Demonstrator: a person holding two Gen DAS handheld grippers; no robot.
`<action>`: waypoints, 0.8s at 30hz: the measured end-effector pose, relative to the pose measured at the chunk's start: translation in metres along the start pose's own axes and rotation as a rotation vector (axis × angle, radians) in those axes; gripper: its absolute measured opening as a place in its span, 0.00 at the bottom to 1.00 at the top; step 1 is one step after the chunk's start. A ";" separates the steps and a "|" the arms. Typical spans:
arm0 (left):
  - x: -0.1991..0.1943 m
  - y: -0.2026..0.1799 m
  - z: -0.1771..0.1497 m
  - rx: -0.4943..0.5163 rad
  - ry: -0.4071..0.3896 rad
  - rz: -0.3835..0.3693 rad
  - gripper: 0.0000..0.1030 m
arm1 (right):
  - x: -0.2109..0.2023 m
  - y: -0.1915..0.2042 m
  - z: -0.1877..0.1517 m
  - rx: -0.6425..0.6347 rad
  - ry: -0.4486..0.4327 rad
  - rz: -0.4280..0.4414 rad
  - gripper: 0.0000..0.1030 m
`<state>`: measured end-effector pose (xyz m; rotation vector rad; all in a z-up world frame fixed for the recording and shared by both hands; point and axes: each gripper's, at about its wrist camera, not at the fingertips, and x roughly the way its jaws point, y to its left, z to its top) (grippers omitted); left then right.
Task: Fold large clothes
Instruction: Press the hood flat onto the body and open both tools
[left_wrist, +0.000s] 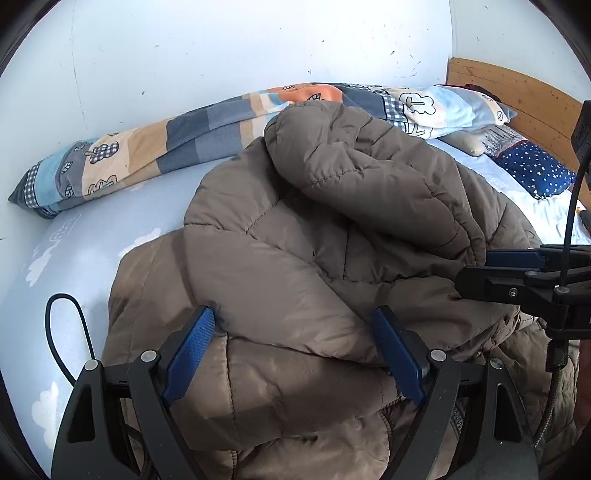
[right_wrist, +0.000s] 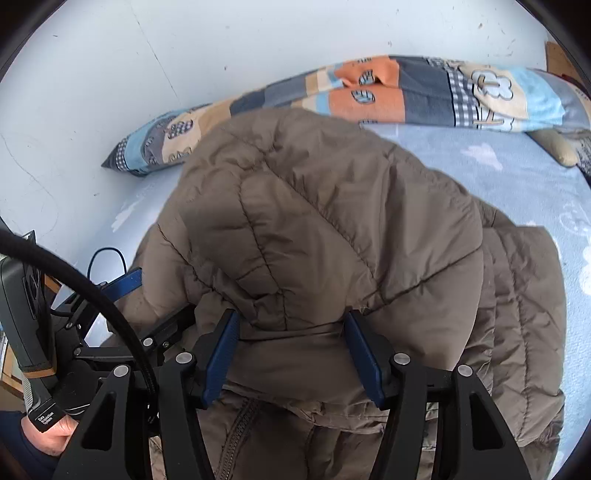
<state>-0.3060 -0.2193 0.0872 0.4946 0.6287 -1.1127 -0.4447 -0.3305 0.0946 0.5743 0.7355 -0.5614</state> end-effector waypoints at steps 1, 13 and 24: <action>0.000 0.000 0.000 -0.006 0.004 -0.003 0.84 | 0.001 -0.001 -0.001 0.003 0.005 0.001 0.62; -0.016 -0.001 0.000 0.016 -0.037 0.012 0.84 | -0.013 0.005 0.000 -0.003 -0.034 -0.003 0.62; 0.000 0.002 -0.007 0.004 0.033 0.010 0.87 | 0.005 0.003 -0.004 -0.006 0.050 -0.019 0.63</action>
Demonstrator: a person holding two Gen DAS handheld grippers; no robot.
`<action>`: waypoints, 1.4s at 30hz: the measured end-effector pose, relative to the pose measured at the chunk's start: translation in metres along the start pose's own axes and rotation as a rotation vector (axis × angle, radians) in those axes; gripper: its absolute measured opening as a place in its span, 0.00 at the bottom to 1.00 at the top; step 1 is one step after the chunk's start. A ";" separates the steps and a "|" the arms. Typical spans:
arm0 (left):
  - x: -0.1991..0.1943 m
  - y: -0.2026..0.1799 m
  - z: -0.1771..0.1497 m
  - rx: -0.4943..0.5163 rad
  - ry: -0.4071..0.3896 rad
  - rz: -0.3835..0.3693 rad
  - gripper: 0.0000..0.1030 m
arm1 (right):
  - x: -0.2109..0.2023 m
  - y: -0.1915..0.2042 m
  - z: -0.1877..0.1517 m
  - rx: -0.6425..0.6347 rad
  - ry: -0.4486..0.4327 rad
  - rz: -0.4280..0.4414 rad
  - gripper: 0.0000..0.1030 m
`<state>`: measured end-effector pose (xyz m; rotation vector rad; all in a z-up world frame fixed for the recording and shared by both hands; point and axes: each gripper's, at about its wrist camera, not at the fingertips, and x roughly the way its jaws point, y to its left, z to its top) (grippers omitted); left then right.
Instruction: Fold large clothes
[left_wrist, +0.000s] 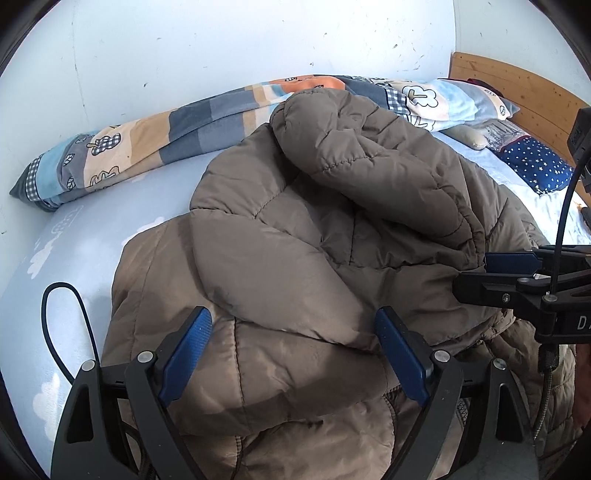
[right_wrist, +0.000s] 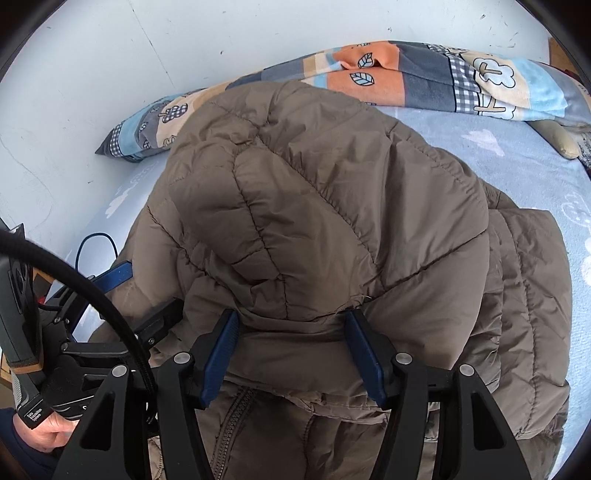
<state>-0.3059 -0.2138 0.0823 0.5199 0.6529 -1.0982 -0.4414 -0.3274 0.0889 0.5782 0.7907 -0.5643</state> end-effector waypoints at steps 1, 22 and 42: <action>0.001 0.000 0.000 0.001 0.001 0.001 0.87 | 0.001 0.000 0.000 -0.001 0.003 0.000 0.64; -0.105 -0.006 -0.017 0.107 -0.155 0.072 0.87 | -0.089 0.013 -0.027 -0.032 -0.148 -0.013 0.65; -0.364 0.124 -0.132 -0.147 -0.301 0.242 0.87 | -0.331 -0.049 -0.189 0.159 -0.422 -0.114 0.65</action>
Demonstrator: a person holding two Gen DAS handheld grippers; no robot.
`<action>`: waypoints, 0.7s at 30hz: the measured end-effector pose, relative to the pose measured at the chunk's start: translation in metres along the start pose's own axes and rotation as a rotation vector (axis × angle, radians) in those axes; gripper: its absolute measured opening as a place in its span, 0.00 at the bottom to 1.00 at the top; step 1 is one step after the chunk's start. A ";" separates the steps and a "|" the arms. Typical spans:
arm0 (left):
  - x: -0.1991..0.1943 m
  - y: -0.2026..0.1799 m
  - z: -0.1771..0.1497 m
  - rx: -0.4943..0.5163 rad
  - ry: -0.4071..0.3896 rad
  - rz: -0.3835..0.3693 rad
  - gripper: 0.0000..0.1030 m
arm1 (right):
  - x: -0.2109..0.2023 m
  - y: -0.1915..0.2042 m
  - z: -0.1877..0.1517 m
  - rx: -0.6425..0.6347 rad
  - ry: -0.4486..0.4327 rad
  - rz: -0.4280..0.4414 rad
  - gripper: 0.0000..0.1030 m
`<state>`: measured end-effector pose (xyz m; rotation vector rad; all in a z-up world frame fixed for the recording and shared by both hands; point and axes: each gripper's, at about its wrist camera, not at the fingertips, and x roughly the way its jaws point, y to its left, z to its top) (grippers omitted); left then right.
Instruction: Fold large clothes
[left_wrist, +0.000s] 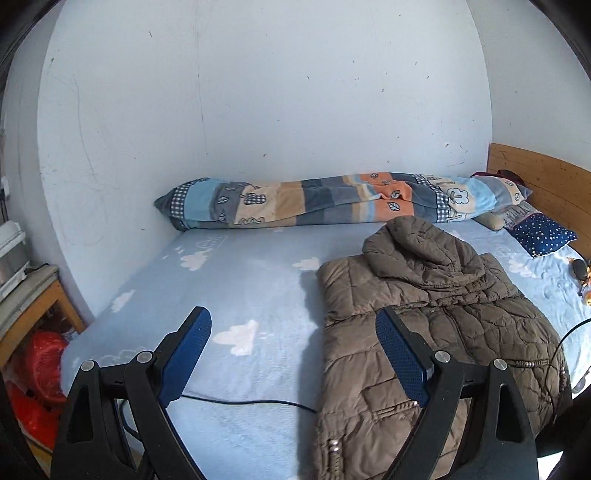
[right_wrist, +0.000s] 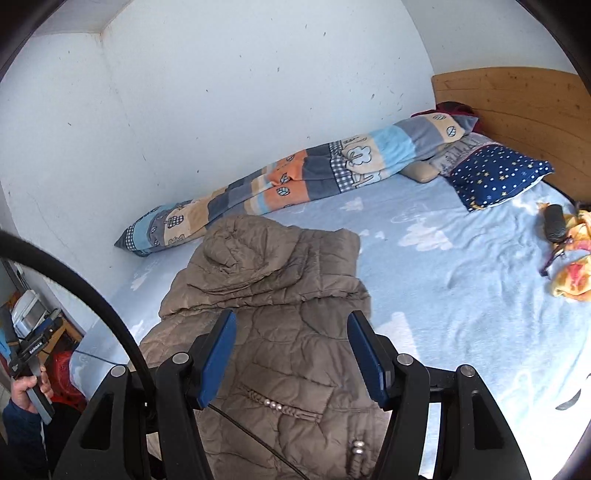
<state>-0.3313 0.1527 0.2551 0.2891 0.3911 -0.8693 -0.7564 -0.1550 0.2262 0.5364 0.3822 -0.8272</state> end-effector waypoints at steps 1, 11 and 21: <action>-0.010 0.008 0.002 0.005 -0.002 0.014 0.87 | -0.013 -0.005 0.002 -0.013 -0.018 -0.018 0.65; -0.061 0.045 0.005 -0.087 0.133 -0.095 0.89 | -0.095 -0.026 0.021 -0.041 -0.064 0.010 0.69; -0.168 0.101 0.077 -0.050 -0.114 0.126 0.89 | -0.103 -0.033 0.017 0.029 -0.096 0.096 0.69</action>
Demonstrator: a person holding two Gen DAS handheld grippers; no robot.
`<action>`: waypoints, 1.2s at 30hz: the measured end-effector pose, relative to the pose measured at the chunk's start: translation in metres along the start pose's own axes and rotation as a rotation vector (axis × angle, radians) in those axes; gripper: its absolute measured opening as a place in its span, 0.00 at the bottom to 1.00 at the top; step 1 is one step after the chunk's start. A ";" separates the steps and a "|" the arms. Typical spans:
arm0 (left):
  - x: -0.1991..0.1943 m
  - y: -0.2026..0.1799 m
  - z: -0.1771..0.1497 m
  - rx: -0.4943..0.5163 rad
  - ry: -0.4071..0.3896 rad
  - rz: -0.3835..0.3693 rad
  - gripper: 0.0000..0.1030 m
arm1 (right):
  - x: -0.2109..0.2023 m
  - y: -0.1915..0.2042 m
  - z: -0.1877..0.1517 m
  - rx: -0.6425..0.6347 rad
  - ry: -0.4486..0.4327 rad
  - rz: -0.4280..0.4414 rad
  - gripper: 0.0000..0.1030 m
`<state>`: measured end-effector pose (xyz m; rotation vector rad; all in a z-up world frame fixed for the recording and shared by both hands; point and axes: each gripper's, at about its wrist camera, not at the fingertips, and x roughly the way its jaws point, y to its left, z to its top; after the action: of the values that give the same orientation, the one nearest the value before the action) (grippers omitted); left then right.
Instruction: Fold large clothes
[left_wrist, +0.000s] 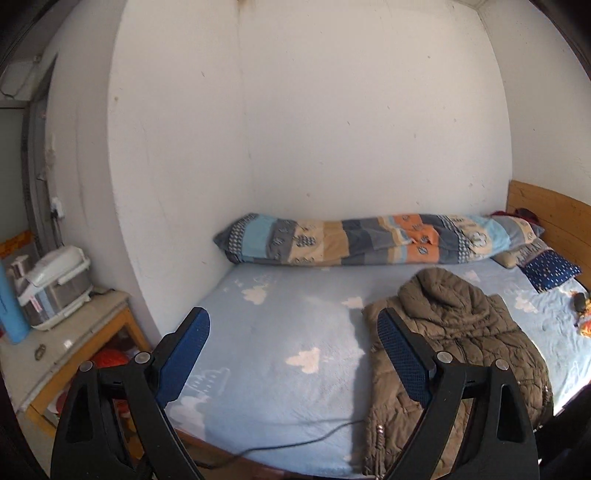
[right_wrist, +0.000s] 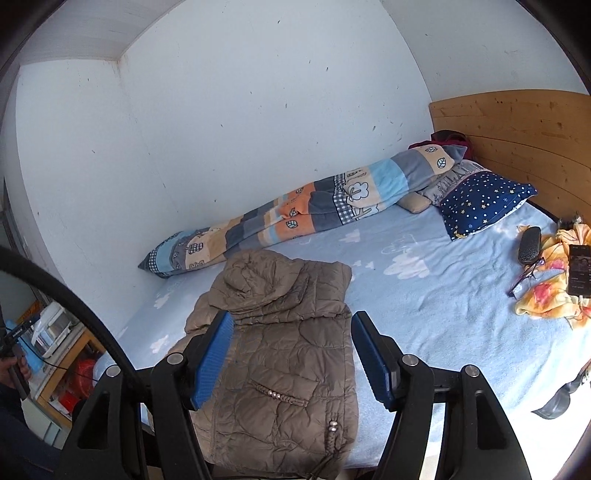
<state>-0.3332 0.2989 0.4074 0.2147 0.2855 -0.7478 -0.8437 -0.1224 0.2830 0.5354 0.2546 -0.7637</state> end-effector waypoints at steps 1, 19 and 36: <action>-0.009 0.008 0.007 -0.008 -0.020 0.019 0.89 | -0.001 -0.001 0.002 0.013 -0.009 0.017 0.69; 0.154 -0.092 -0.196 -0.317 0.582 -0.362 0.91 | 0.085 0.012 -0.088 0.222 0.254 0.072 0.71; 0.231 -0.124 -0.310 -0.496 0.923 -0.257 0.91 | 0.136 -0.062 -0.179 0.511 0.528 -0.413 0.70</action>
<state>-0.3132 0.1540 0.0289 0.0361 1.3784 -0.7677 -0.7972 -0.1417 0.0549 1.1953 0.6826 -1.0884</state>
